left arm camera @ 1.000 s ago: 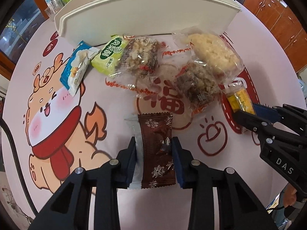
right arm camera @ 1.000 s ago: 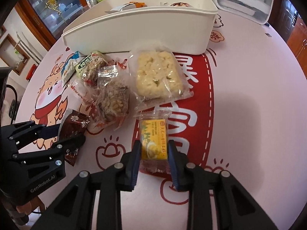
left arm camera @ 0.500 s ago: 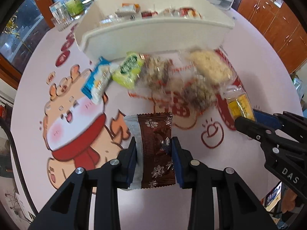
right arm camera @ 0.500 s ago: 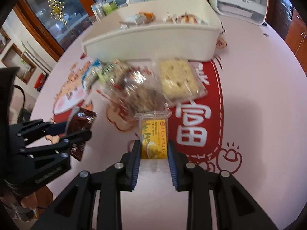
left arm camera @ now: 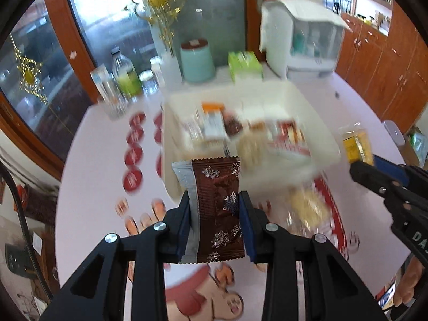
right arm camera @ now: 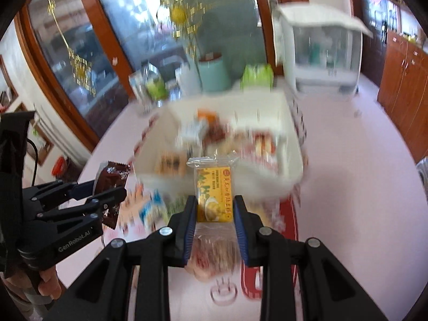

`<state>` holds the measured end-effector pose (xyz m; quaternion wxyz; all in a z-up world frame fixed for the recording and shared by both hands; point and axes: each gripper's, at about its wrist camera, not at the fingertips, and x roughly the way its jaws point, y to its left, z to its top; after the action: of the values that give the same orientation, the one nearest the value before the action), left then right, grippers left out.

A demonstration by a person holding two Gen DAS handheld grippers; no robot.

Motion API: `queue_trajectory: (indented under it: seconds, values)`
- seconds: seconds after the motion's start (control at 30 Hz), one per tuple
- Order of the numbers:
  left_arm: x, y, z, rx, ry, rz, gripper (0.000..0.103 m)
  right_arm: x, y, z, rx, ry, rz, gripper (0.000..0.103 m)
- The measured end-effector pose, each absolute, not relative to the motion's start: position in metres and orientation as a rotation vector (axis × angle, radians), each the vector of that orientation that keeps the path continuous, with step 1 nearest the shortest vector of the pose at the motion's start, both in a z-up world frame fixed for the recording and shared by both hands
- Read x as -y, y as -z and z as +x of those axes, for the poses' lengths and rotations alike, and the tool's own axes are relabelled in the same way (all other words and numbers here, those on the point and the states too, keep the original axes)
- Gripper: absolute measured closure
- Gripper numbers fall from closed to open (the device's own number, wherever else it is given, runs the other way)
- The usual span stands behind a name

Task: Organize snacks
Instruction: 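Carry both packets over the white tray and release them inside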

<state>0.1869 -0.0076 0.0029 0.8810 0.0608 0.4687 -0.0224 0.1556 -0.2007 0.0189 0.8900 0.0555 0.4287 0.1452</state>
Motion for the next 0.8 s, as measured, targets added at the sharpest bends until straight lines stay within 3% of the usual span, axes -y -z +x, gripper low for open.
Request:
queue_trajectory:
  seconds: [0.37,0.8]
  values:
    - [-0.008,-0.058,0.29,-0.886,0.003,0.162,0.071,0.172,-0.089,0.247,-0.743,-0.217,0.093,0.075]
    - [0.002,0.015,0.348,-1.013,0.053,0.218,0.07,0.152,-0.034,0.311,-0.879,-0.143,0.053,0.075]
